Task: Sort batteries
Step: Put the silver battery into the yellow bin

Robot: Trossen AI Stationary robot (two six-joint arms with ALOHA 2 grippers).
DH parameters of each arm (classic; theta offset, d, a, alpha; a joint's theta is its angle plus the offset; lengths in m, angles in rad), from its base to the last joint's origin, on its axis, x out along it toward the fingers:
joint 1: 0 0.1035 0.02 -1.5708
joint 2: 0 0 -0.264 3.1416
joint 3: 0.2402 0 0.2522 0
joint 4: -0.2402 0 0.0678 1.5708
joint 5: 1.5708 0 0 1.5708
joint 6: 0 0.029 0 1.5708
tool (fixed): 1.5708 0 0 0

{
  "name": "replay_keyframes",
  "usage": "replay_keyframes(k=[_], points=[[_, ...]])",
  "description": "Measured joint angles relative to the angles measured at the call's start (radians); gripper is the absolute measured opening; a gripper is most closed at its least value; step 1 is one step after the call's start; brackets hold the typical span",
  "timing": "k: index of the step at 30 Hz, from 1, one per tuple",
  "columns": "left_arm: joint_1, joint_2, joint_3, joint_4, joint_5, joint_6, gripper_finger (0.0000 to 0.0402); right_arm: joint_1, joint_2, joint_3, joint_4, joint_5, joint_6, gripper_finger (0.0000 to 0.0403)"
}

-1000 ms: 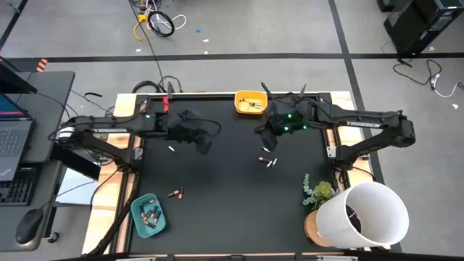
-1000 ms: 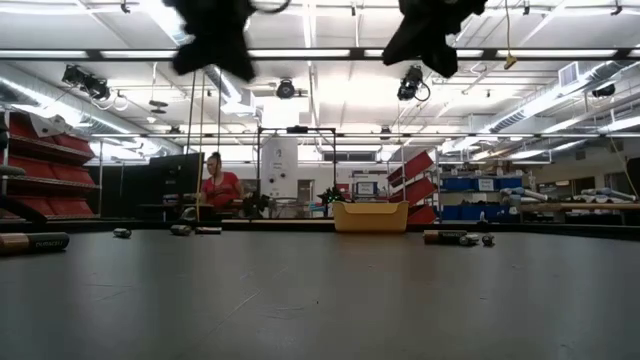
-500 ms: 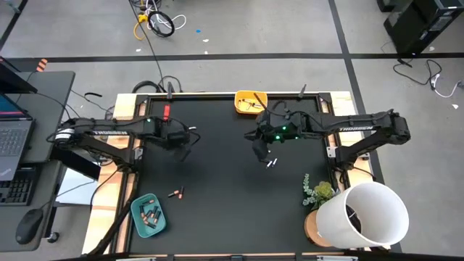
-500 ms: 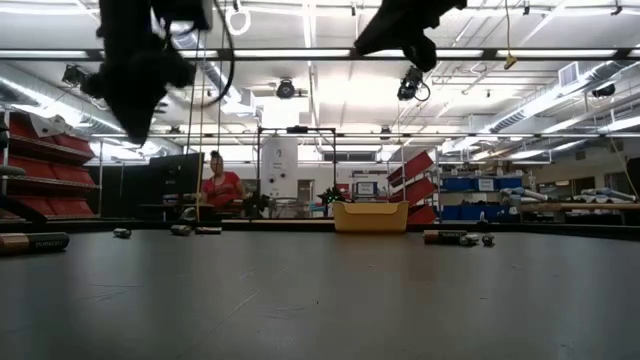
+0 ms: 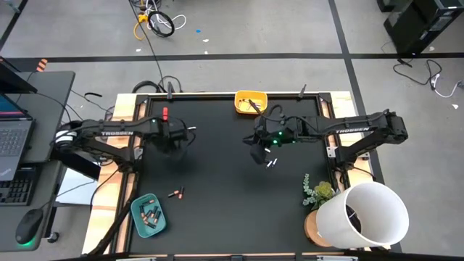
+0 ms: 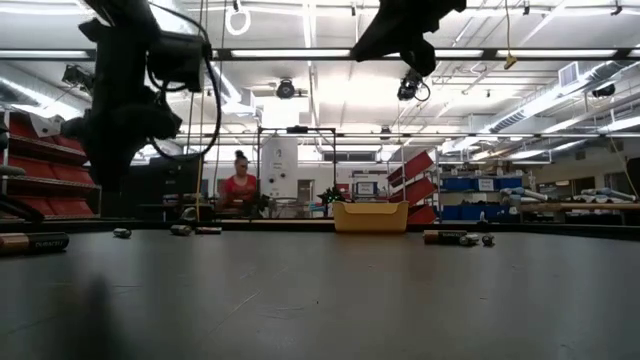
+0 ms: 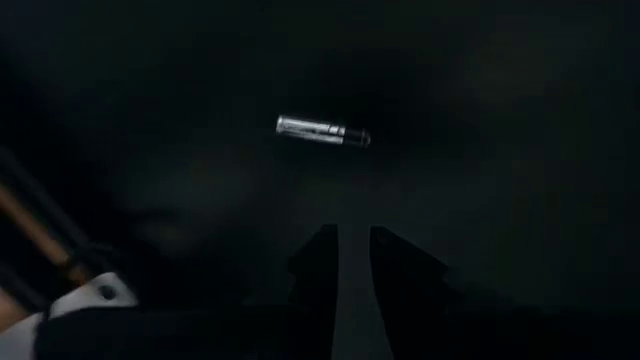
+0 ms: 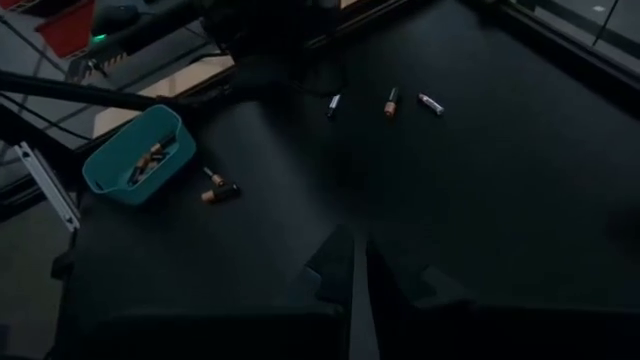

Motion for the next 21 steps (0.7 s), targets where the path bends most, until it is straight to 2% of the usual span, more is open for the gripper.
replay_keyframes(k=[3, 6, 13, 15, 21], points=[[0.052, 0.000, -0.015, 0.045, 0.035, 0.031, 0.0077, -0.004, 0.000, 0.000, 0.000, 0.000, -0.006, 0.0020], [0.065, 0.000, -0.009, 0.063, 0.031, 0.129, 0.0077, -0.004, 0.000, 0.000, 0.000, 0.000, -0.006, 0.0018], [0.061, 0.000, 0.016, 0.063, 0.036, 0.624, 0.0076, -0.002, 0.000, 0.000, 0.000, 0.000, -0.005, 0.0020], [0.061, 0.000, 0.016, 0.059, 0.036, 0.712, 0.0076, -0.002, 0.000, 0.000, 0.000, 0.010, -0.005, 0.0018], [0.064, 0.031, 0.017, 0.041, 0.002, 0.709, 0.0086, -0.002, 0.000, 0.000, 0.000, 0.020, 0.016, 0.0017]])
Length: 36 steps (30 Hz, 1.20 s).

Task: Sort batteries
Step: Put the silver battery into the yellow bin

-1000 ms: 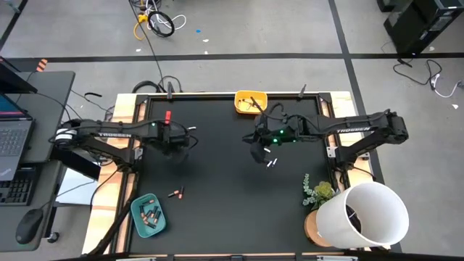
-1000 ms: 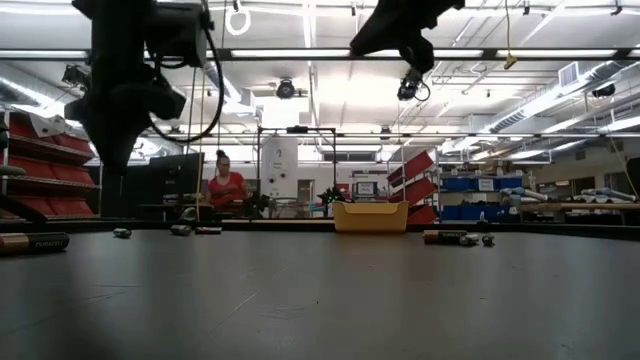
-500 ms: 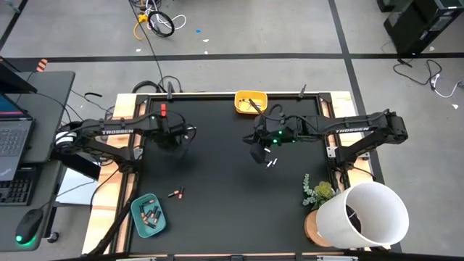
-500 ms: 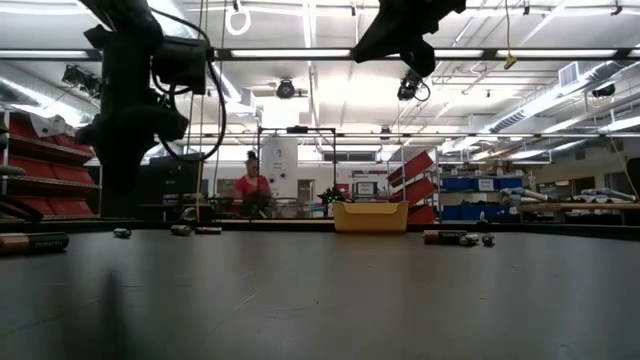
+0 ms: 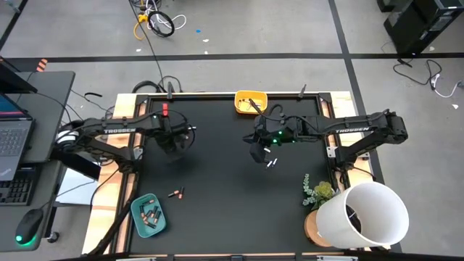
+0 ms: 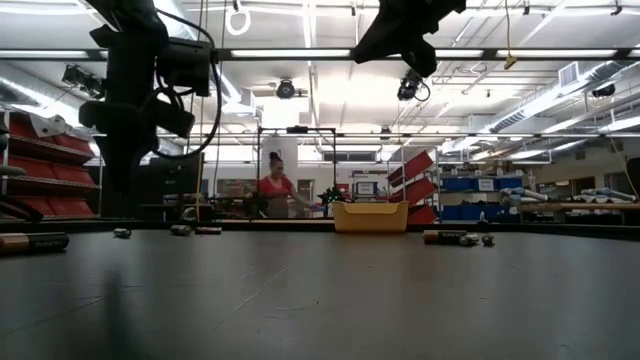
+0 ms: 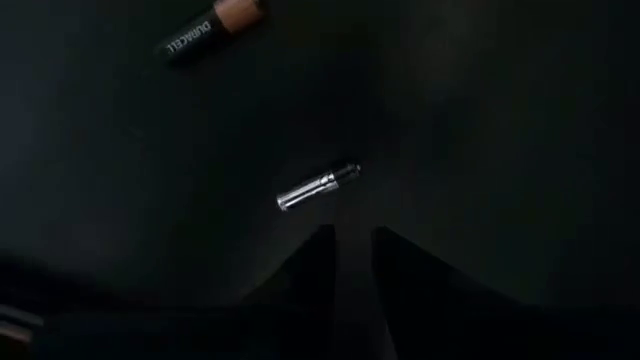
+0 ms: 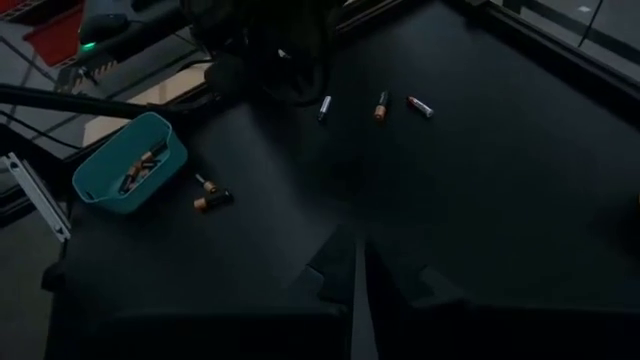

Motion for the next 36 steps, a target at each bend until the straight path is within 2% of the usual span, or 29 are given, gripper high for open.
replay_keyframes(k=[5, 8, 11, 15, 18, 23, 28, 36], points=[[-0.003, 0.033, 0.000, 0.031, 0.017, 0.106, 0.0154, 0.000, 0.000, 0.000, 0.002, 0.003, 0.013, 0.0017], [-0.021, 0.038, 0.000, 0.047, 0.017, 0.279, 0.0200, 0.002, 0.000, 0.000, 0.002, 0.006, 0.029, 0.0014], [-0.041, 0.038, 0.000, 0.038, 0.020, 0.444, 0.0223, 0.009, 0.000, 0.000, 0.002, 0.007, 0.046, 0.0014], [-0.053, 0.038, 0.000, 0.043, 0.007, 0.603, 0.0219, 0.021, 0.000, 0.000, 0.003, 0.013, 0.050, 0.0014], [-0.053, 0.052, 0.000, 0.050, 0.005, 0.652, 0.0204, 0.026, 0.000, 0.000, 0.003, 0.037, 0.050, 0.0014], [-0.053, 0.110, -0.042, 0.086, -0.017, 0.666, 0.0185, 0.026, 0.000, 0.000, 0.003, 0.040, 0.049, 0.0013], [-0.053, 0.161, -0.087, 0.131, -0.130, 0.668, 0.0182, 0.026, 0.000, 0.000, 0.003, 0.040, 0.049, 0.0013], [-0.053, 0.170, -0.148, 0.200, -0.133, 0.668, 0.0181, 0.026, 0.000, 0.000, 0.001, 0.039, 0.050, 0.0013]])
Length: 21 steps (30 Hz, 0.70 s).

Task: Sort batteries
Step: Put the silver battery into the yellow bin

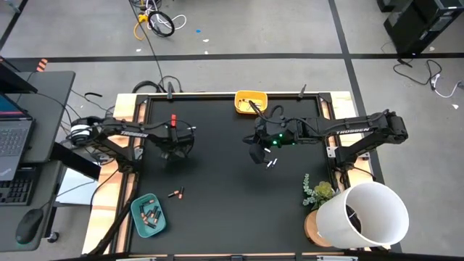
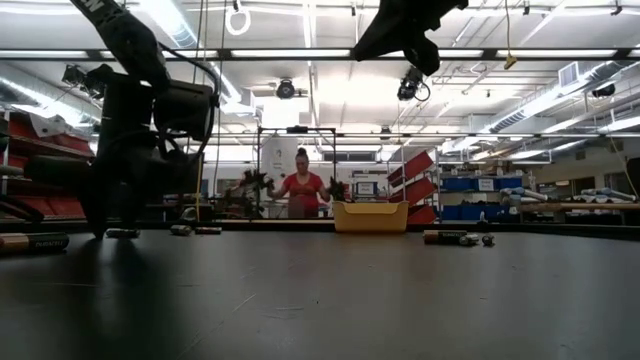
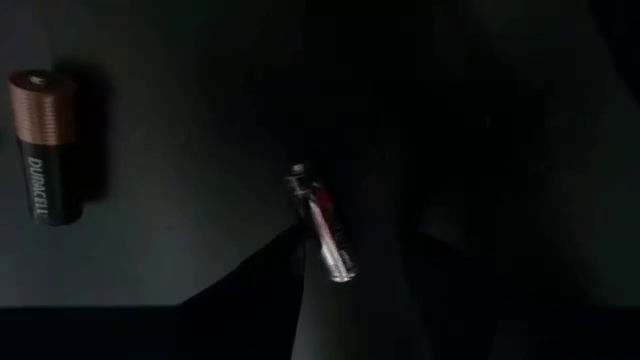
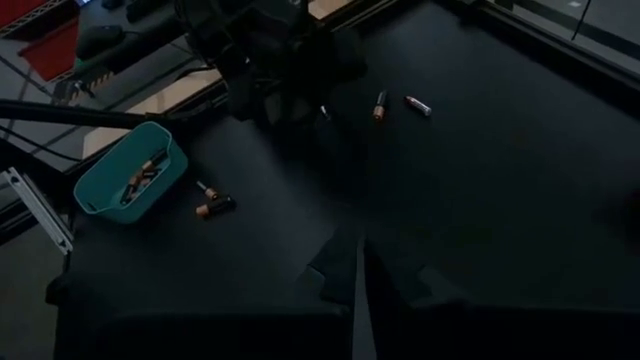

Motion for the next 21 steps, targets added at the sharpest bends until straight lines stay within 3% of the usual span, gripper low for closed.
replay_keyframes(k=[5, 12, 21], points=[[0.000, 0.000, -0.003, 0.000, 0.039, -0.003, 0.0147, 0.000, 0.000, 0.000, 0.000, -0.002, 0.000, 0.0013], [0.000, 0.014, -0.004, 0.010, 0.061, -0.097, 0.0035, -0.002, 0.000, 0.000, -0.001, -0.003, 0.000, 0.0013], [-0.001, 0.024, 0.027, -0.011, 0.060, -0.182, 0.0033, -0.009, 0.000, 0.000, -0.003, -0.012, -0.001, 0.0013]])
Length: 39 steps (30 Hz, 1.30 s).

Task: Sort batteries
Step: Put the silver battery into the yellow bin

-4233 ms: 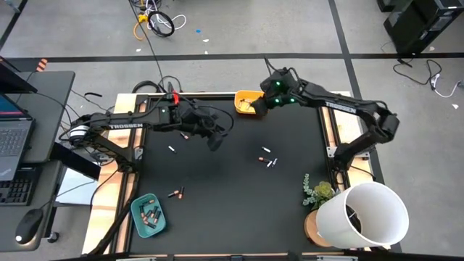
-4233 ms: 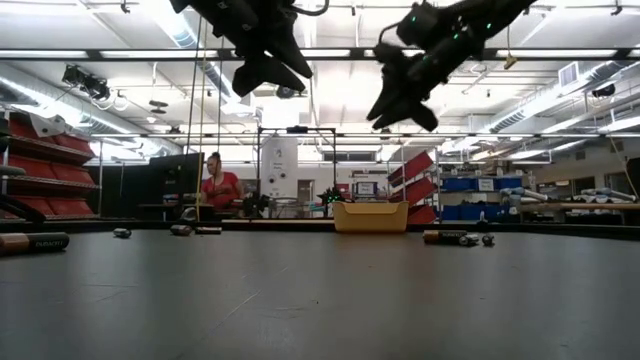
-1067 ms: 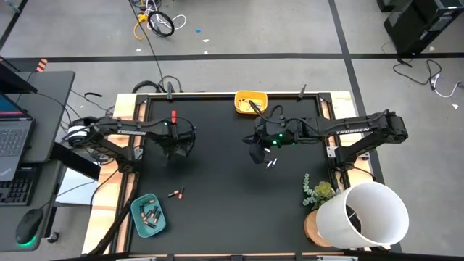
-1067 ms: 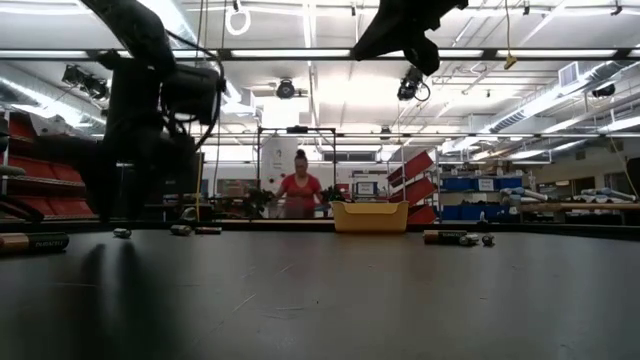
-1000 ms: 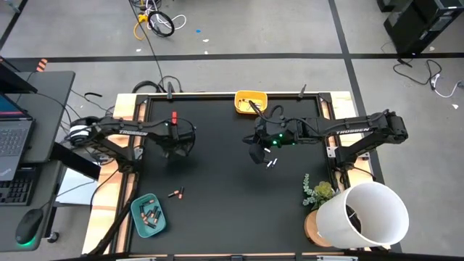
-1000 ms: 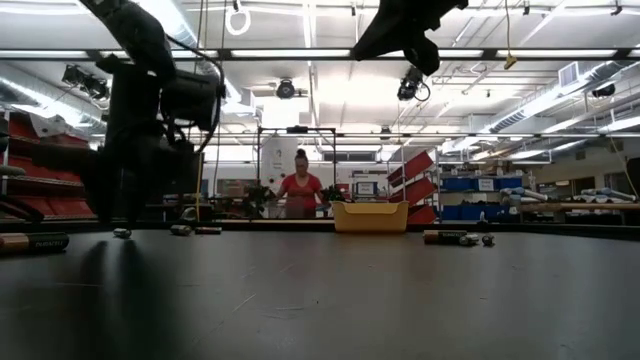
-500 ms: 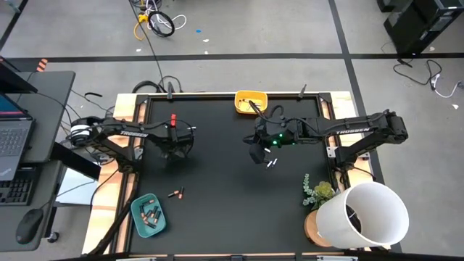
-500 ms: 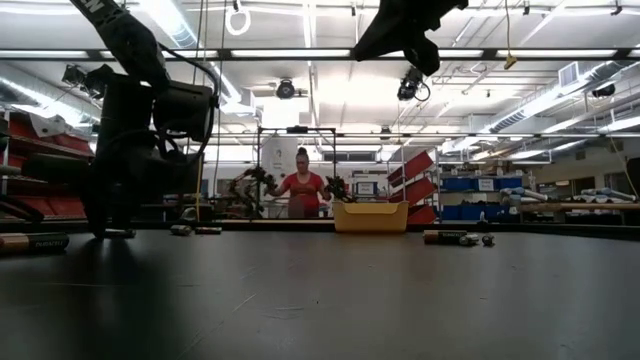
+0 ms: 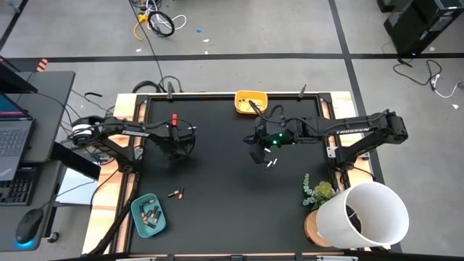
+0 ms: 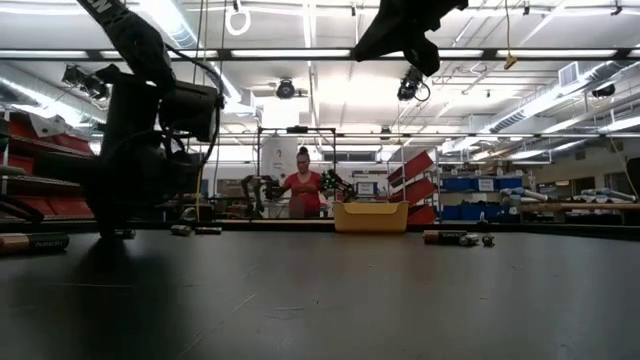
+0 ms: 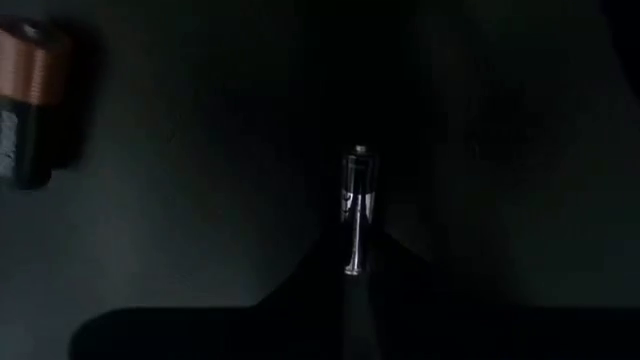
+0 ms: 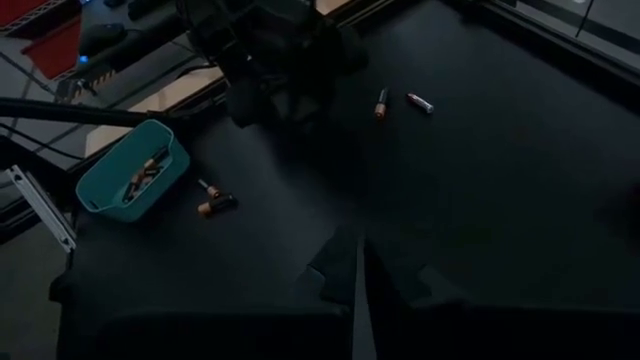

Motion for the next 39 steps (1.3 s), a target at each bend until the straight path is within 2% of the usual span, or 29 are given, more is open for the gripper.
replay_keyframes(k=[9, 12, 17, 24, 28, 31, 34, 39], points=[[0.001, -0.049, 0.123, 0.011, 0.054, -0.119, 0.0032, -0.015, 0.000, 0.000, -0.016, 0.001, -0.010, 0.0013], [0.001, -0.050, 0.157, -0.010, 0.080, -0.156, 0.0032, -0.019, -0.004, 0.000, -0.058, 0.045, 0.020, 0.0013], [0.000, -0.051, 0.241, 0.054, 0.111, -0.248, 0.0032, -0.027, -0.053, 0.000, -0.049, 0.103, 0.015, 0.0013], [0.002, -0.032, 0.275, 0.378, 0.168, -0.403, 0.0032, -0.058, -0.159, 0.001, -0.060, 0.155, 0.000, 0.0013], [0.003, 0.021, 0.276, 0.507, 0.220, -0.486, 0.0032, -0.077, -0.192, 0.002, -0.180, 0.150, 0.050, 0.0014], [-0.006, 0.057, 0.300, 0.564, 0.269, -0.557, 0.0032, -0.076, -0.193, -0.002, -0.252, 0.172, 0.020, 0.0019], [-0.010, 0.069, 0.336, 0.671, 0.328, -0.640, 0.0032, -0.071, -0.196, -0.047, -0.187, 0.165, -0.030, 0.0031], [-0.009, 0.069, 0.406, 0.836, 0.365, -0.783, 0.0032, -0.077, -0.198, -0.152, 0.043, 0.023, -0.046, 0.0065]])
